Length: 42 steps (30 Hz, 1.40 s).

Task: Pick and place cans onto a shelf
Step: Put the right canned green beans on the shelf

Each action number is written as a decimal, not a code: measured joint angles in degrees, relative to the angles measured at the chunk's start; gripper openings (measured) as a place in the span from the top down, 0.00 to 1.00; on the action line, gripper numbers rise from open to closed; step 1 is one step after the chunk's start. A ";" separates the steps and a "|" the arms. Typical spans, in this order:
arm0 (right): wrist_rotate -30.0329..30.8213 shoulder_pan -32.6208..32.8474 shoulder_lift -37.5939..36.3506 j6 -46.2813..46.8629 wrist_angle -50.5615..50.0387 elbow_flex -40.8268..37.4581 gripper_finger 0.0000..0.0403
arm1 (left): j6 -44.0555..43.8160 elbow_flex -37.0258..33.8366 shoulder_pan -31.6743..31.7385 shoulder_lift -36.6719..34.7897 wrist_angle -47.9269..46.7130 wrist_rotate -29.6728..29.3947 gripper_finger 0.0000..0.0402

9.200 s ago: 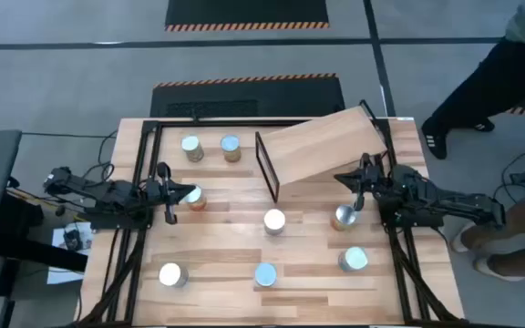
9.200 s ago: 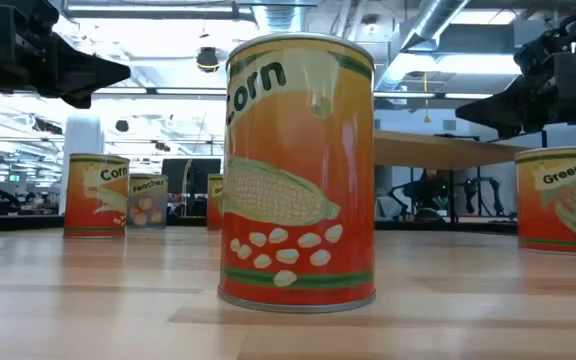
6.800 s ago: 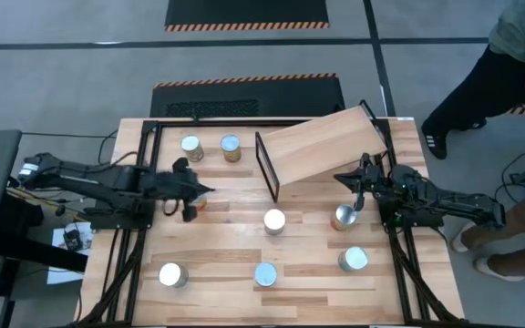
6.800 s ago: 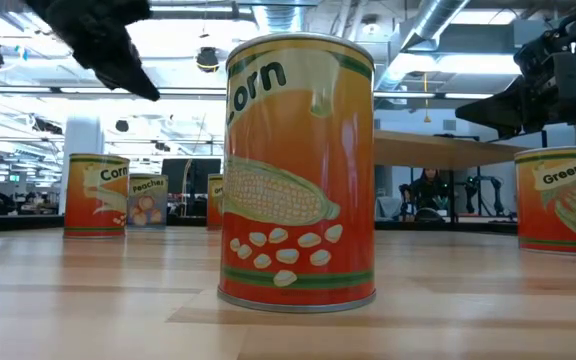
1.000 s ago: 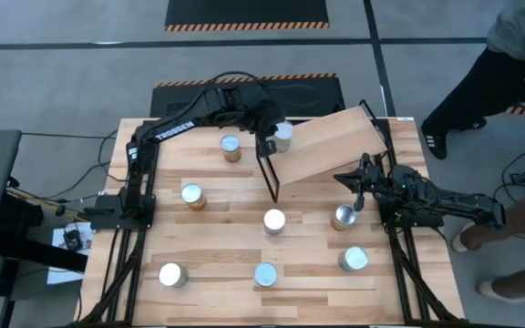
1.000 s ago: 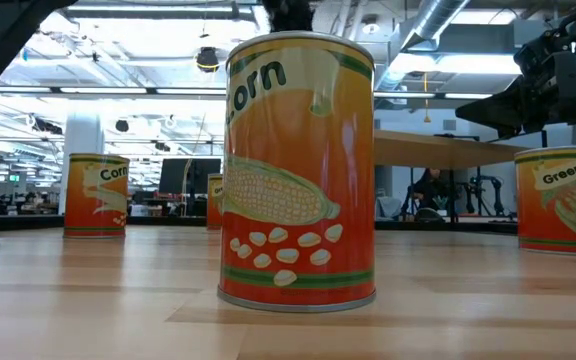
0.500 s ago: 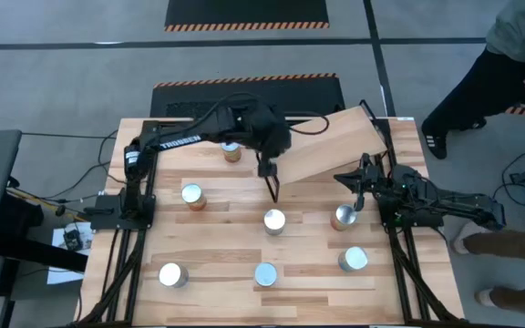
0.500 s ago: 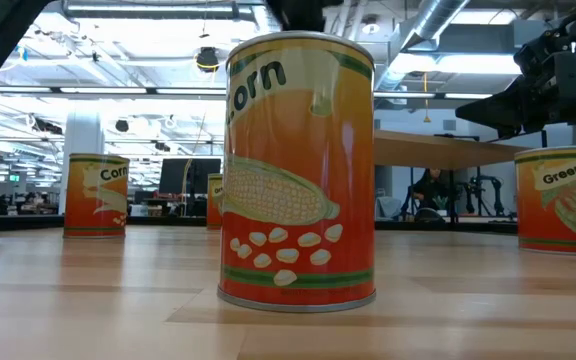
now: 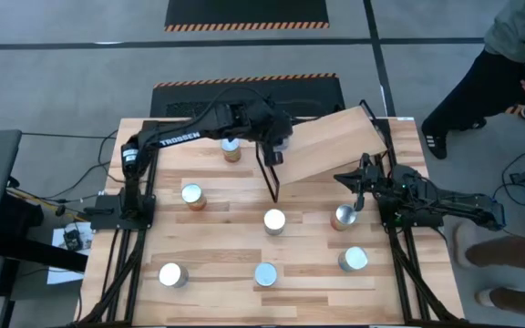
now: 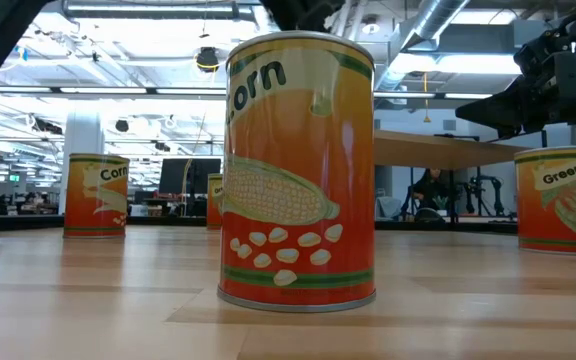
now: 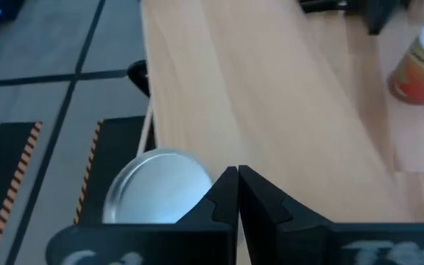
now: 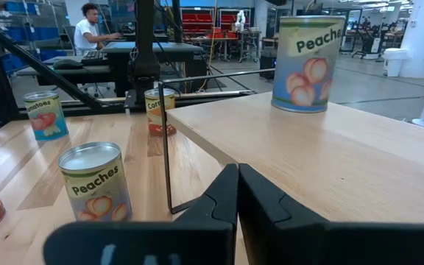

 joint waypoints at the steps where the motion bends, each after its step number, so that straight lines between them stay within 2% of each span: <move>1: 0.01 0.00 0.00 0.00 -0.01 0.00 0.92 | -0.01 -0.01 0.08 0.00 -0.30 -0.07 1.00; 6: 0.02 0.00 0.00 0.00 0.02 0.00 0.92 | 2.85 -0.23 -1.05 -4.41 -3.68 1.82 1.00; 8: 0.01 0.00 0.00 0.00 -0.01 0.00 0.92 | 2.87 -2.97 -1.39 -8.39 -3.24 5.23 1.00; 10: 0.04 0.00 0.00 0.00 0.00 0.00 0.92 | 2.25 -8.95 -1.87 -12.74 0.17 6.43 1.00; 13: 0.02 0.00 0.00 0.00 0.00 0.00 0.92 | 1.92 -23.33 -2.98 -20.69 10.28 6.25 1.00; 22: 0.00 0.00 0.02 0.00 0.00 0.00 0.92 | -5.33 -71.68 -9.27 -47.47 52.92 6.18 1.00; 25: -0.19 0.11 0.00 -0.01 -0.03 0.00 0.92 | -7.68 -84.50 -11.62 -54.95 66.23 6.07 1.00; 28: -0.63 0.11 0.17 0.00 -0.02 0.00 0.92 | -9.32 -93.83 -12.81 -60.67 73.77 5.96 1.00; 35: -0.15 0.09 0.06 0.00 0.00 0.00 0.92 | -13.39 -103.29 -13.43 -70.30 75.39 5.74 1.00; 42: -0.06 0.09 0.04 -0.01 1.04 -0.03 0.92 | -13.99 -105.31 -13.47 -72.99 75.64 3.24 1.00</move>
